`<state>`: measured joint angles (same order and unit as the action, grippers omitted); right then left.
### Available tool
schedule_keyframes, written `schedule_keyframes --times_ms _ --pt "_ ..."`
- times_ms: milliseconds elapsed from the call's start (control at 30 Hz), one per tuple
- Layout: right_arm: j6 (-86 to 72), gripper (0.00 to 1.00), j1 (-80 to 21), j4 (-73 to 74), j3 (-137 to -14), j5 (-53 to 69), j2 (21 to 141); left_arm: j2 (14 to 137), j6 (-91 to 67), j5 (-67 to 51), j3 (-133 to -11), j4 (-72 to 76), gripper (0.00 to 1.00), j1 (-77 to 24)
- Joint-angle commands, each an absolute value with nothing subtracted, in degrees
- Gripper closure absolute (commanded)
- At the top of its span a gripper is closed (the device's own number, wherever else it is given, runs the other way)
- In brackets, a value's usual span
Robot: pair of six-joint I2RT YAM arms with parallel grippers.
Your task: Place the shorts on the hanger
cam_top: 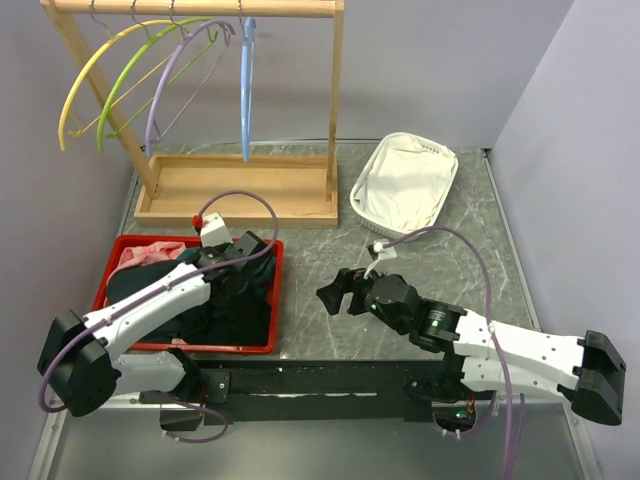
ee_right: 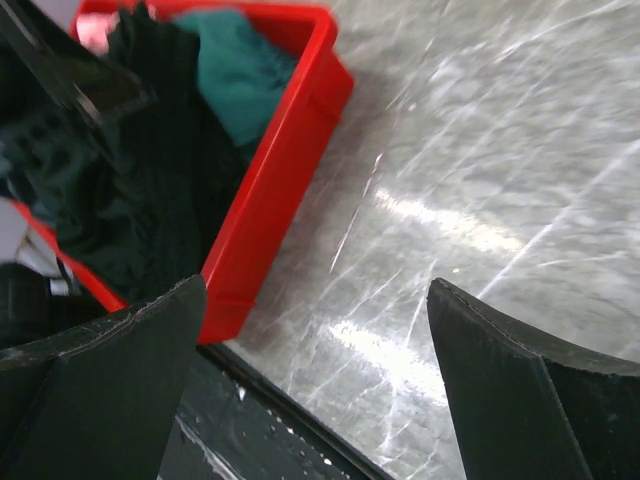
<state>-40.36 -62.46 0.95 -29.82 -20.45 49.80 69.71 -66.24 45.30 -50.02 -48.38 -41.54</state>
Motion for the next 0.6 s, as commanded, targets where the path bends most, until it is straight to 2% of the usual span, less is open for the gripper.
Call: schedule_keyframes --times_ms 0,233,567 --pt "-37.71 0.02 -62.31 -5.18 -32.51 -14.25 54.91 64.61 -61.36 44.39 -54.83 -49.48 0.99 -41.48" --pt "-35.25 0.02 -62.31 -8.79 -39.1 -9.67 62.31 46.34 -45.1 30.86 -58.79 -42.1 0.99 -41.4" --pt "-35.95 0.06 -63.37 -11.34 -47.89 -4.39 72.33 41.22 -35.08 19.79 -66.62 -40.43 0.99 -41.4"
